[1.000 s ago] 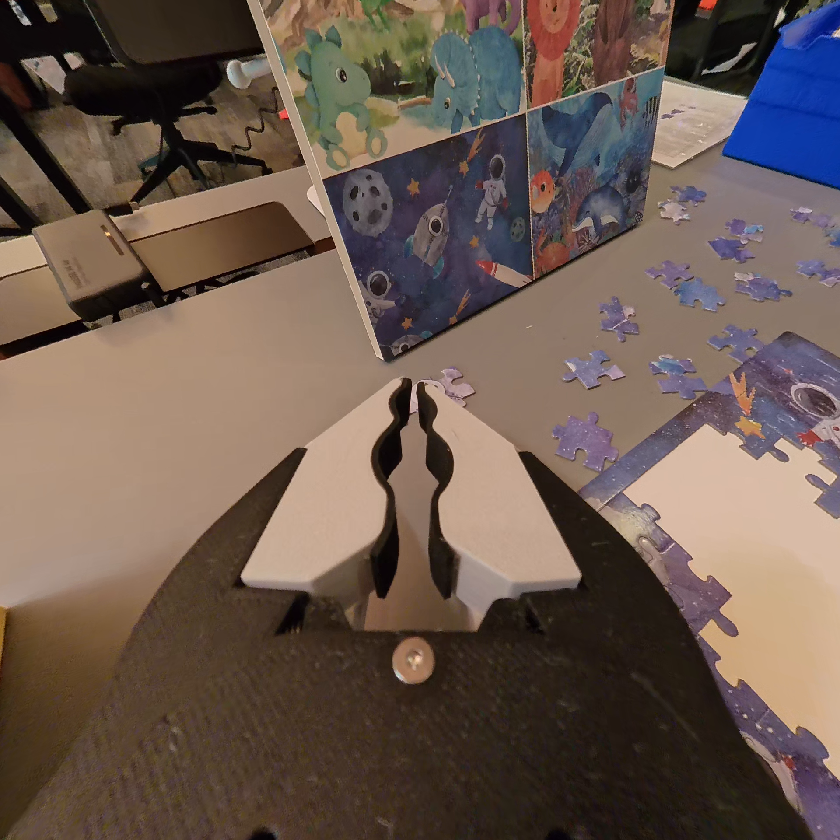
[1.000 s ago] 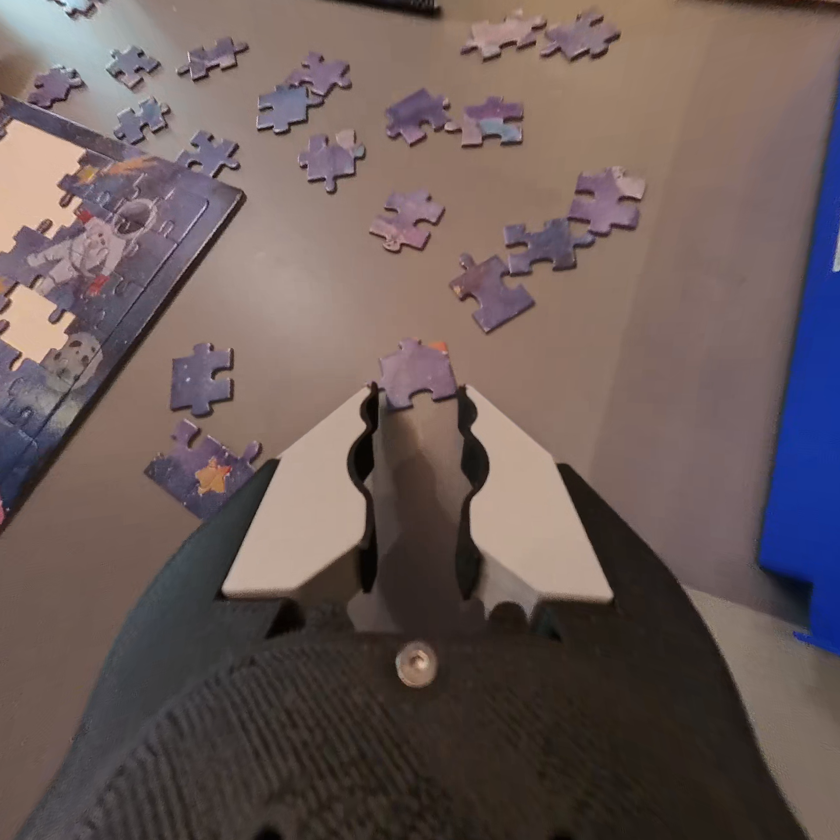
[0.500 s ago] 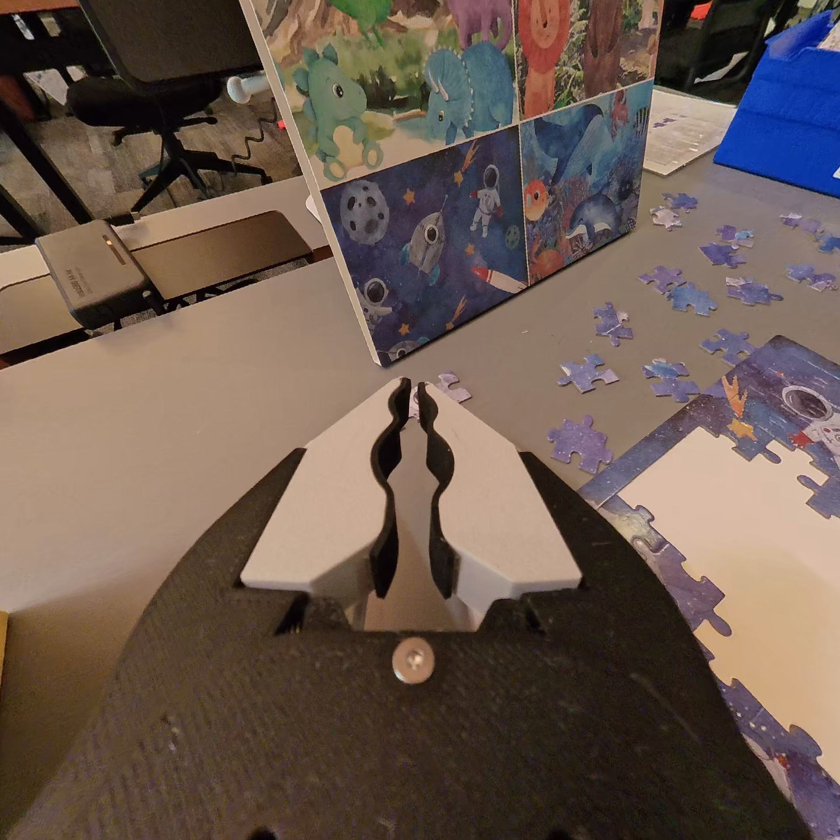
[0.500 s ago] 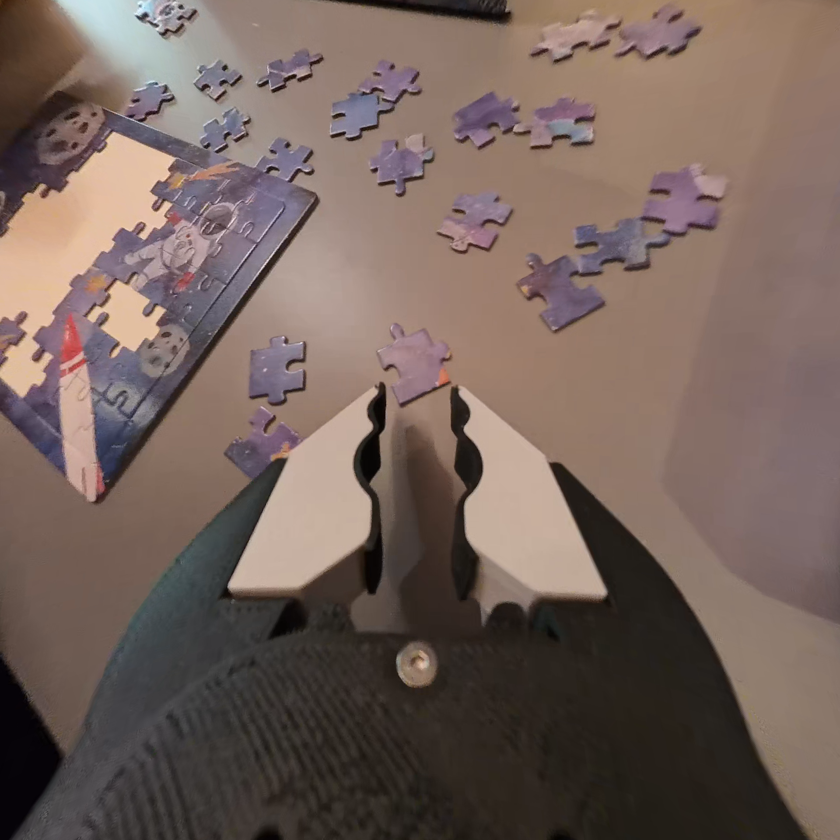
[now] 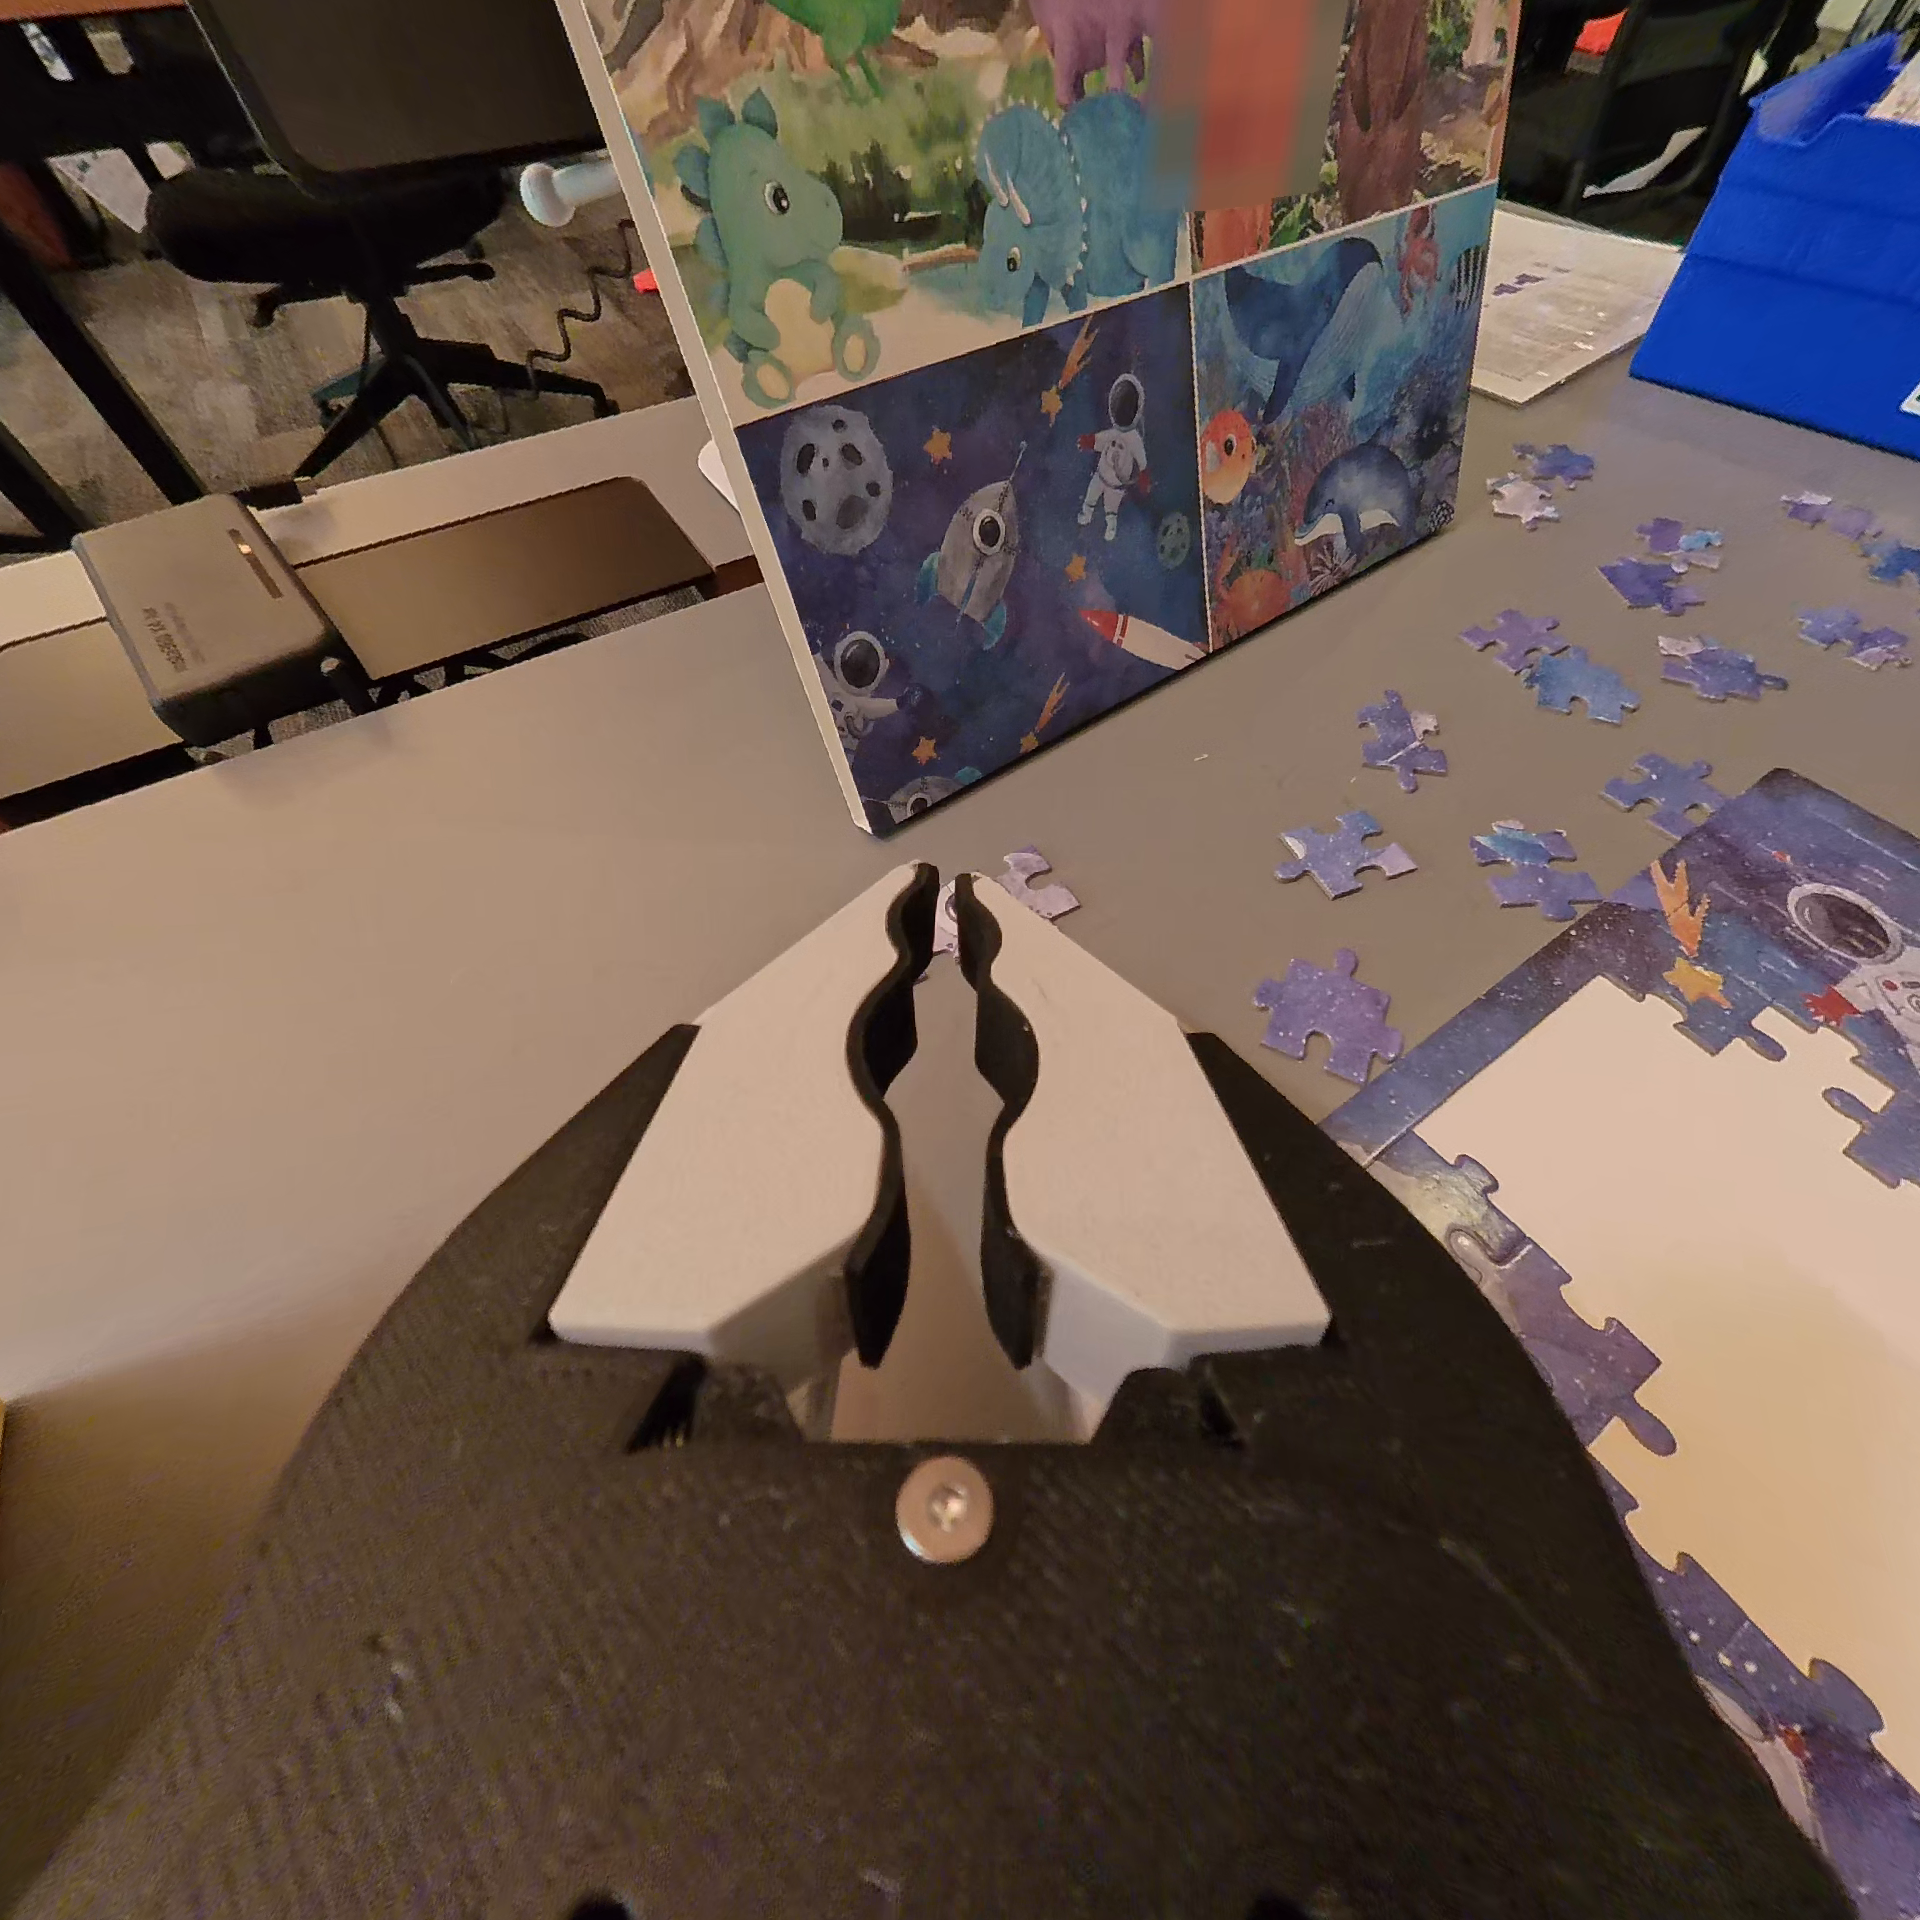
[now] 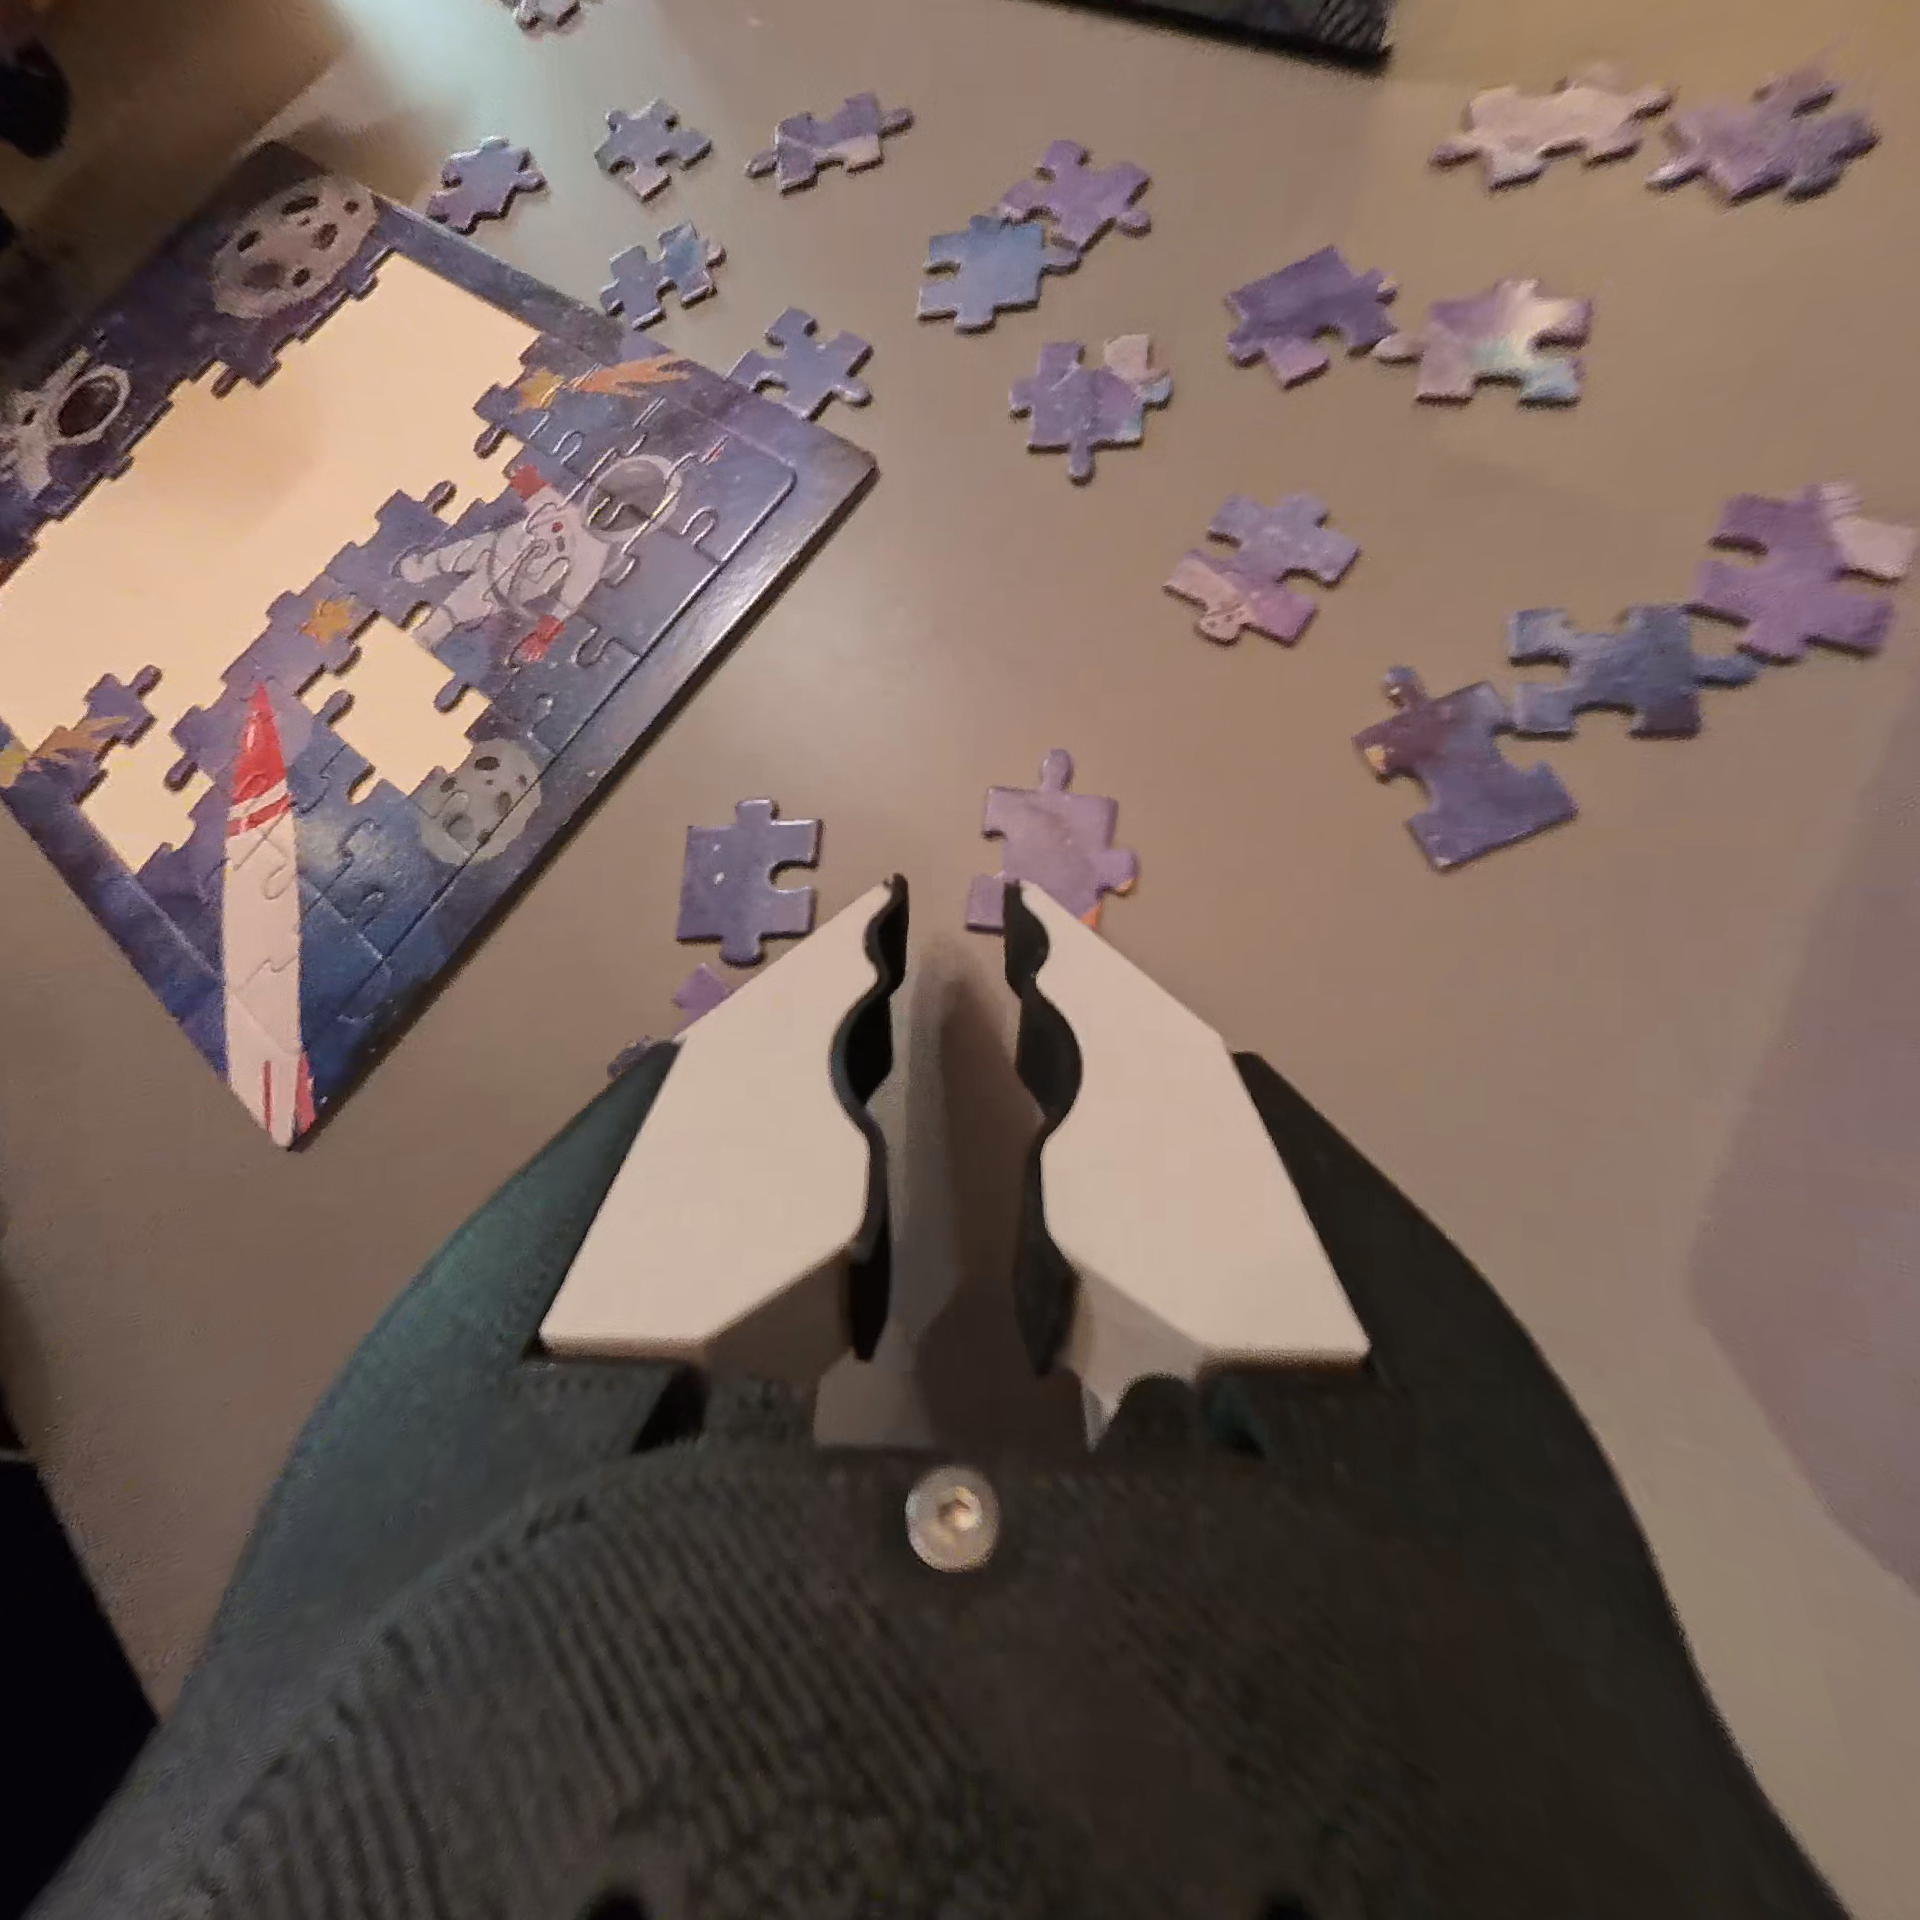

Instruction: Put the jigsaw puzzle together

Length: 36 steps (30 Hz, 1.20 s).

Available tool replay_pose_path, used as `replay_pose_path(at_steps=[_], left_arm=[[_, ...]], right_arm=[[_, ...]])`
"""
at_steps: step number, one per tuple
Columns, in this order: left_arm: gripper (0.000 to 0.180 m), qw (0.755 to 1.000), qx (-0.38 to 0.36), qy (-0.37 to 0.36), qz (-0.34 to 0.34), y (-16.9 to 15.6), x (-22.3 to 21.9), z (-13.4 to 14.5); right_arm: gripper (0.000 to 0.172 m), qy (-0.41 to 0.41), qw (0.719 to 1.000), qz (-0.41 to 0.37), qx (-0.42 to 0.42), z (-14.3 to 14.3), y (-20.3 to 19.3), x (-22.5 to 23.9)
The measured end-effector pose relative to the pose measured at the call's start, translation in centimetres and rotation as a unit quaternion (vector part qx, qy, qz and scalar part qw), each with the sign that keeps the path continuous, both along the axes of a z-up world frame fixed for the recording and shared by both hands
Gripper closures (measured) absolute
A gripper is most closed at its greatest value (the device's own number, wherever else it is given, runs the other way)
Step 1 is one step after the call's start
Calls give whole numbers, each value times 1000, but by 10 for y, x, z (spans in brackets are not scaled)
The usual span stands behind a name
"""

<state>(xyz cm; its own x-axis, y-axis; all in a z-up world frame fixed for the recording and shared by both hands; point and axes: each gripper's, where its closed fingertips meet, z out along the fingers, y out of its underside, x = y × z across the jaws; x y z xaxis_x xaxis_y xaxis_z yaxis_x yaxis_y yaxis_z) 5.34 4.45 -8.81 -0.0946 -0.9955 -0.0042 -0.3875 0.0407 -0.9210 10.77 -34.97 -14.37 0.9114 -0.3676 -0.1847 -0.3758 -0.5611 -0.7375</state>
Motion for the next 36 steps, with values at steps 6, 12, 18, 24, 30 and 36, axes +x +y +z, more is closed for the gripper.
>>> replay_pose_path(at_steps=[6, 12, 18, 24, 30, 36], left_arm=[[179, 1000, 2, 3, -2, -1, 1, -2], [179, 1000, 4, 5, -3, -2, 1, -3], [179, 1000, 7, 8, -6, -3, 1, -5], [179, 1000, 16, 6, -16, -9, 1, -2], [180, 999, 35, 2, -19, -14, 1, 1], [180, 1000, 2, -14, -28, -16, 0, 7]], right_arm=[[153, -87, 994, -52, 39, 34, -11, 37], [151, -131, 979, -61, 143, 89, 13, 64], [150, -151, 963, -15, 220, 129, 62, 80], [156, -194, 973, -47, 119, 62, 41, 115], [153, -148, 969, -68, 185, 73, 30, 121], [152, -183, 972, -45, 144, 64, 44, 109]])
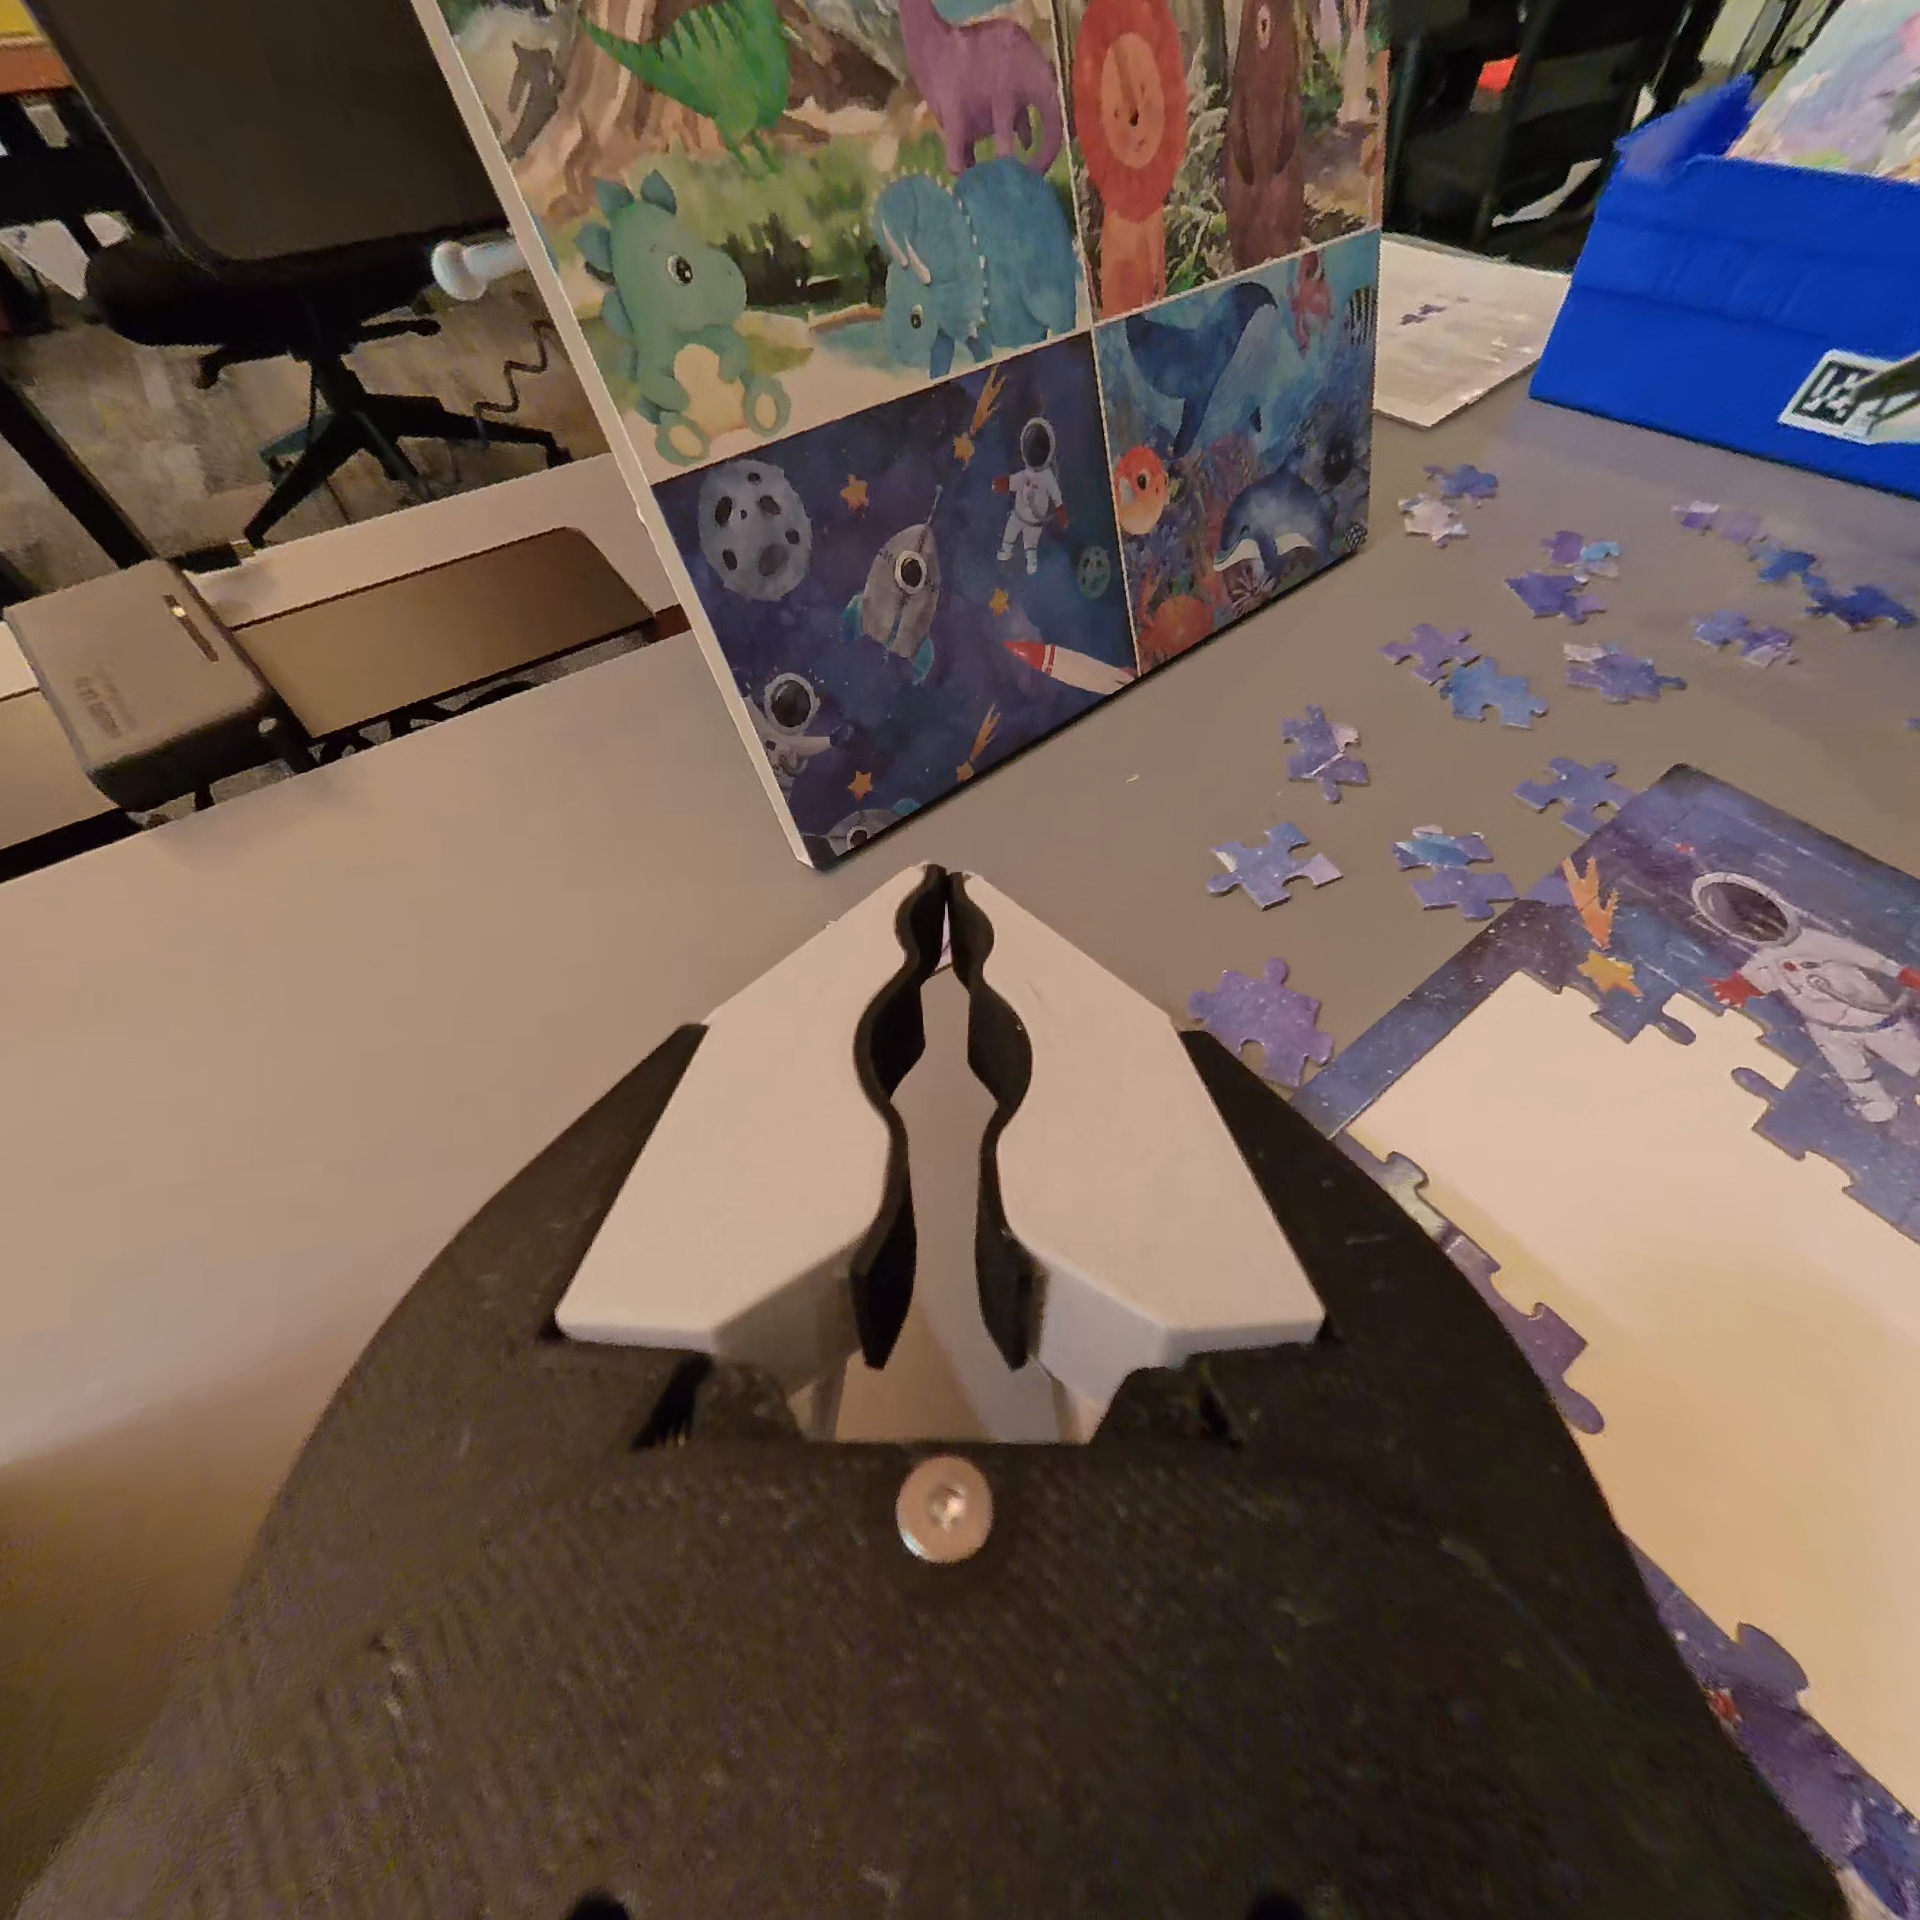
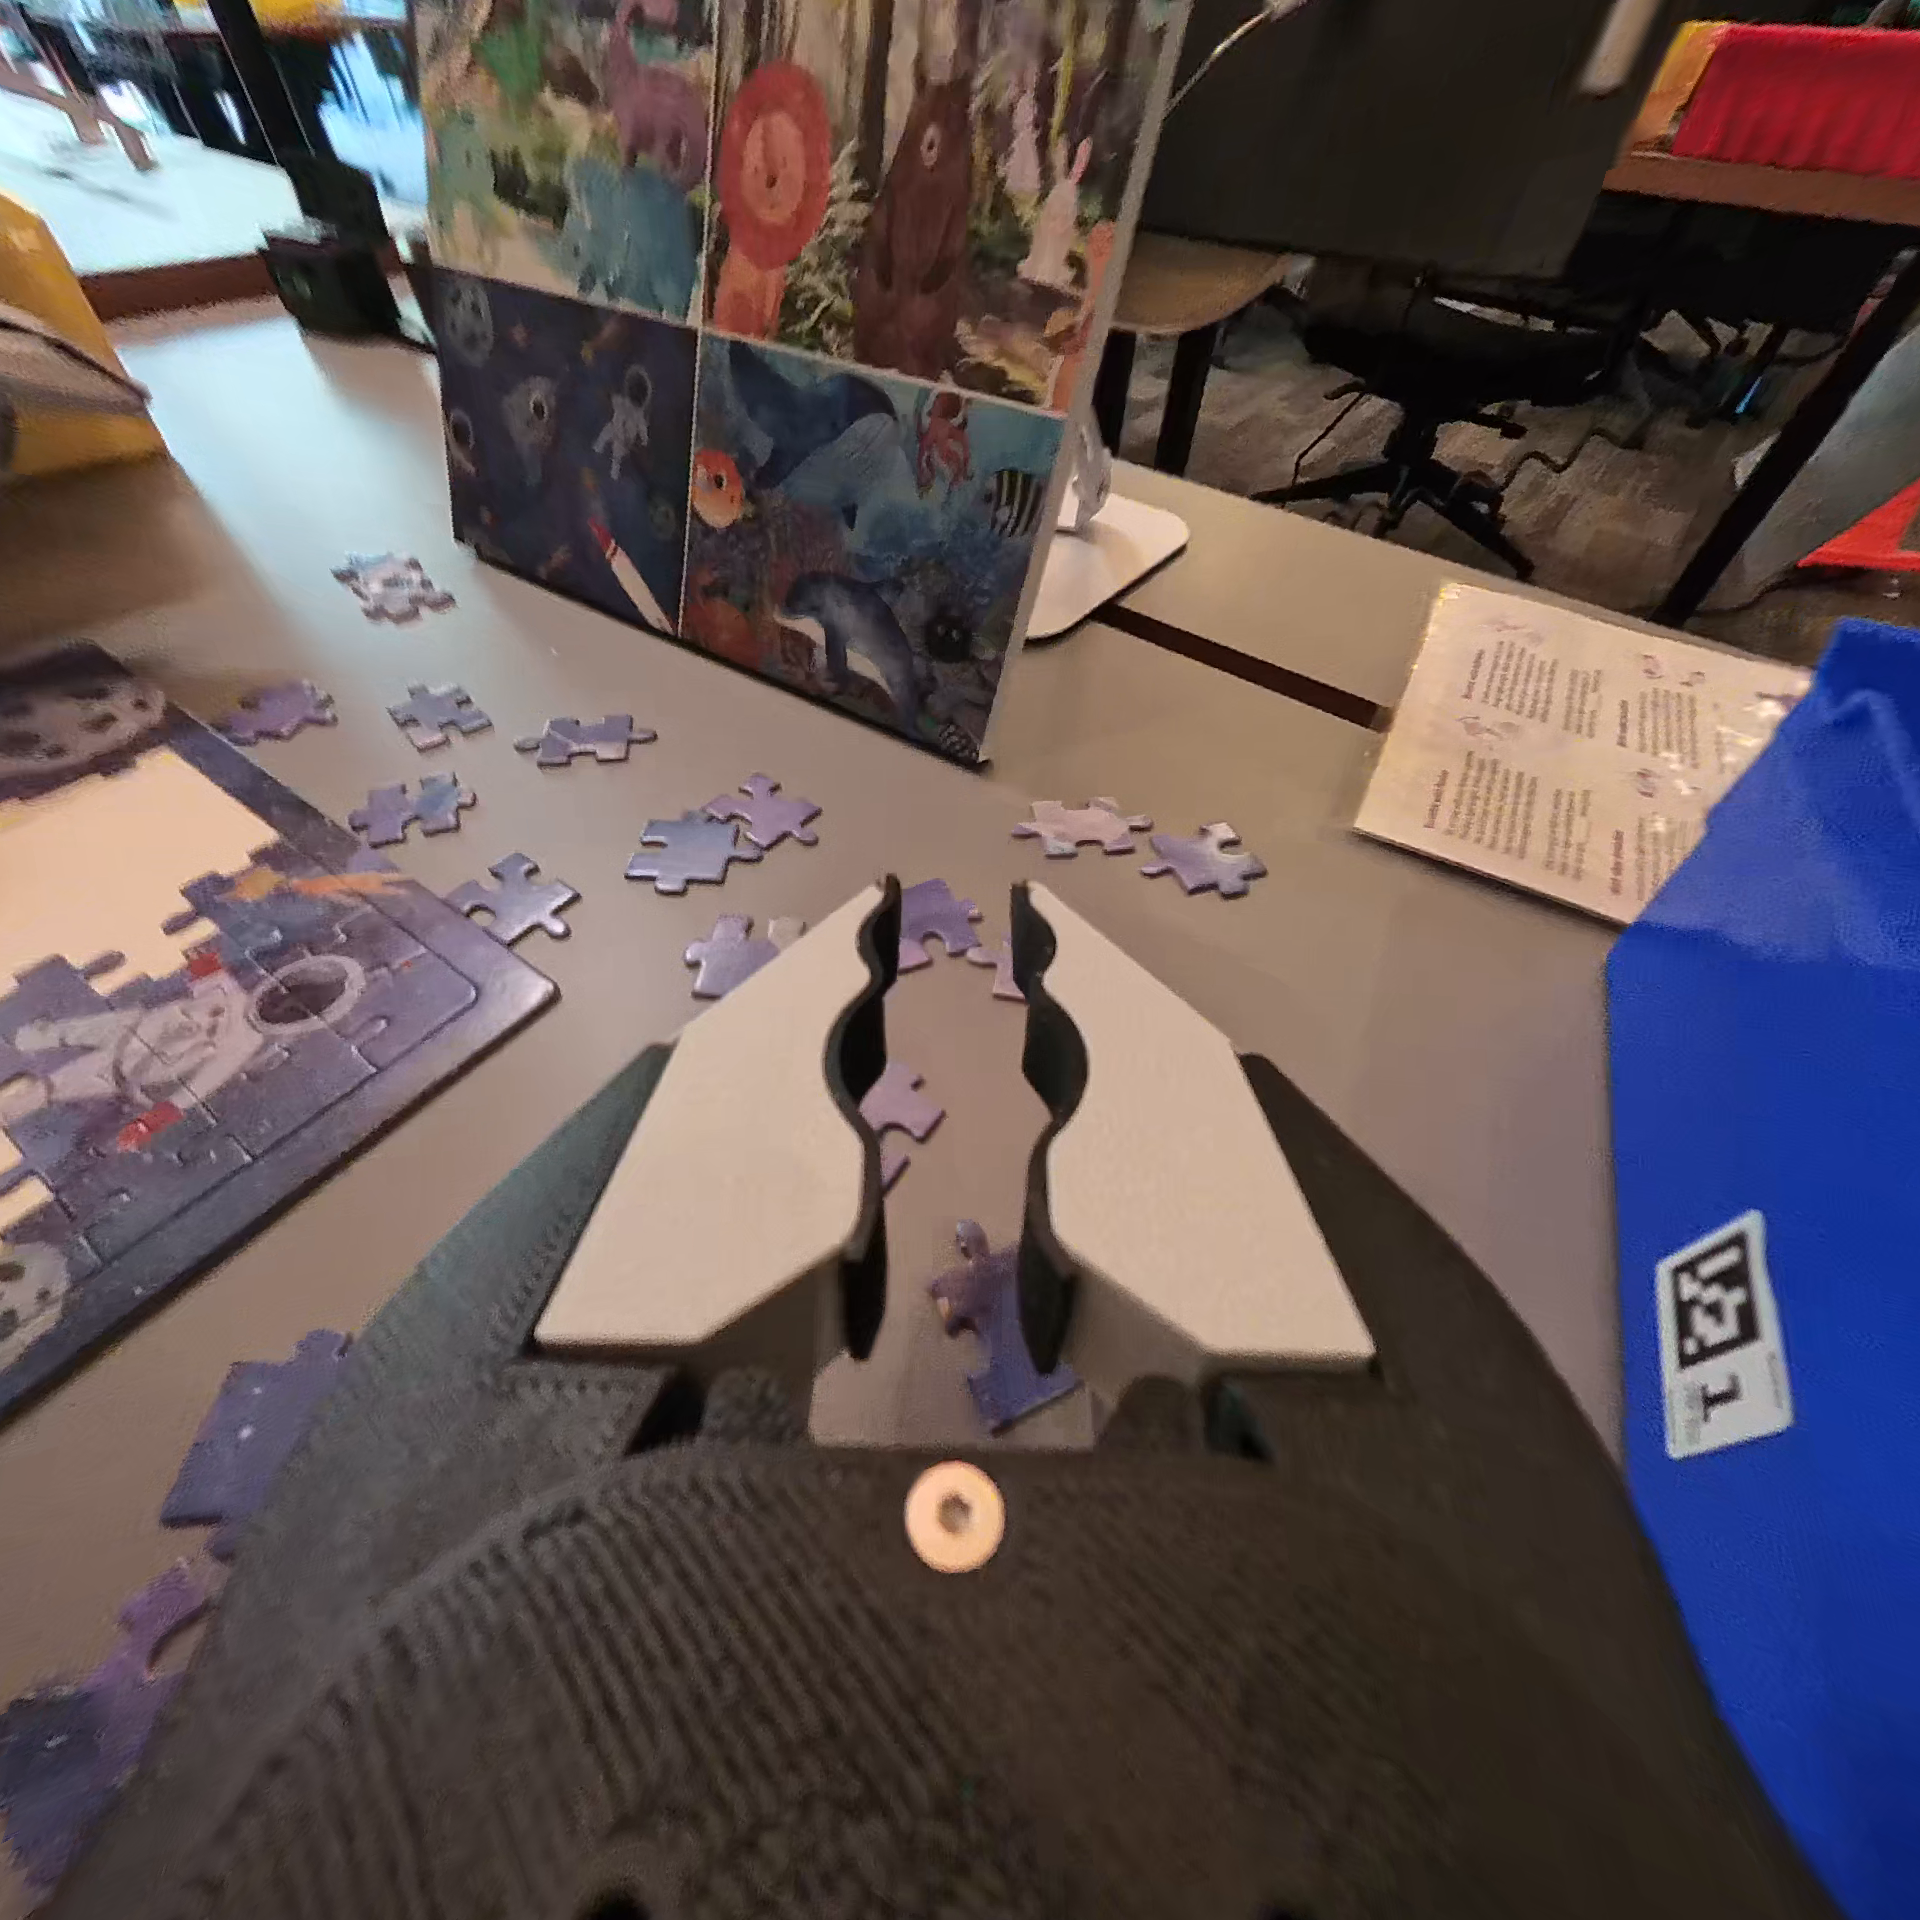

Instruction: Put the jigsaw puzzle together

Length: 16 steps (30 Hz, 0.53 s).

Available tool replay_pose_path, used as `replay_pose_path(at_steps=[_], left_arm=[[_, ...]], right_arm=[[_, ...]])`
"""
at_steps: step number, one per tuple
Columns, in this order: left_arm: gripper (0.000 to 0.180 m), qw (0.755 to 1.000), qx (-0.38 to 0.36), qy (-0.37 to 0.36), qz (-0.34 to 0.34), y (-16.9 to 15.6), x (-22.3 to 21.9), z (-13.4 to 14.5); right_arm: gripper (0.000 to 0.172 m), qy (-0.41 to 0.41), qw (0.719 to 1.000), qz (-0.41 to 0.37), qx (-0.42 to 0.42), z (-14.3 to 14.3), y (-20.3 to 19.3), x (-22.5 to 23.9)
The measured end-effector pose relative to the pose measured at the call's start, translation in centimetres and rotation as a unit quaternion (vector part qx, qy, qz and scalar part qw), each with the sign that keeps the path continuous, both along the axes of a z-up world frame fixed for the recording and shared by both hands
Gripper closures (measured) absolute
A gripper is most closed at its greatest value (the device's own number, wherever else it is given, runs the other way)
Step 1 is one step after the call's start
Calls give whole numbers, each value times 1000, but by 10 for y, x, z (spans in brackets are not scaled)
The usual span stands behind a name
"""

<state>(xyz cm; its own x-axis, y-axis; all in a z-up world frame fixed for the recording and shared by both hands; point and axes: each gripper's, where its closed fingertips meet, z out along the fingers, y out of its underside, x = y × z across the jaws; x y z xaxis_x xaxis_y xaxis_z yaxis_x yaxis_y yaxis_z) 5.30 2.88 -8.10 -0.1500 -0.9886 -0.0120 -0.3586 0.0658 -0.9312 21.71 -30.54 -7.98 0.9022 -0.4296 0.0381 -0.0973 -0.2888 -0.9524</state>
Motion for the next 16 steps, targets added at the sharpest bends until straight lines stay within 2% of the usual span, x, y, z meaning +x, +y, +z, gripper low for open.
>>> replay_pose_path(at_steps=[8, 16], left_arm=[[180, 1000, 11, 14, -2, -2, 2, -8], [180, 1000, 10, 18, -8, -5, 2, -10]], right_arm=[[154, -21, 997, 24, -64, -22, 19, -15], [154, 32, 999, 19, 26, -2, 11, -10]])
